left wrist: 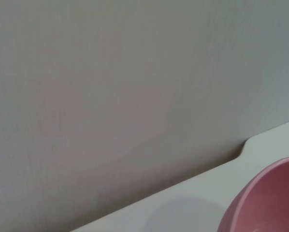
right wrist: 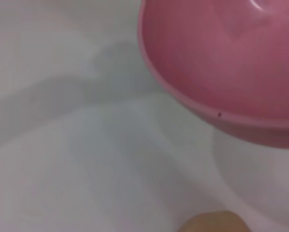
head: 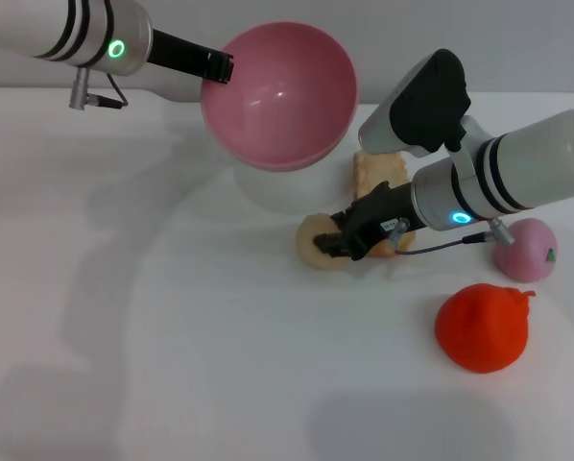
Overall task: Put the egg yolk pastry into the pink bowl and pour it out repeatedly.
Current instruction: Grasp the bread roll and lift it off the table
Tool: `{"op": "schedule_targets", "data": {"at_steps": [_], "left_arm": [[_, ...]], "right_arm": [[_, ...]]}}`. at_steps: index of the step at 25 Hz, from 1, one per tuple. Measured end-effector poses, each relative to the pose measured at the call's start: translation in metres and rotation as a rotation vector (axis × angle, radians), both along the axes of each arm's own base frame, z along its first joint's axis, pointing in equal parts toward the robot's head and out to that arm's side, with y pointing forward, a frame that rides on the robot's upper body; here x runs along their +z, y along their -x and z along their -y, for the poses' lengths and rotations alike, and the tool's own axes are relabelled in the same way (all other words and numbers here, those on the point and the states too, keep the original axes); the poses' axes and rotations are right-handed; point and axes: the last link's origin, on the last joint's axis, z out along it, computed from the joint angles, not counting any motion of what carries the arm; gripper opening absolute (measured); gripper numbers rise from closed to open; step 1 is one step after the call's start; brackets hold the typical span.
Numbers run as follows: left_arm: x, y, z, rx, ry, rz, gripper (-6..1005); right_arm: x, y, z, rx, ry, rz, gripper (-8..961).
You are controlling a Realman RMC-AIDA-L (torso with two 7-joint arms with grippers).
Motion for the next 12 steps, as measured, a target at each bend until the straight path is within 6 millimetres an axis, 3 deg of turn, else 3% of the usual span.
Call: {"op": "schedule_targets", "data": {"at_steps": [12], "left_arm": [[-0.0012,0.0038,0.0023,0.006,0.002,0.005,45]], "right_arm": [[-0.0059,-0.0018,0.0052,0.038,0.014,0.034,279]]}}
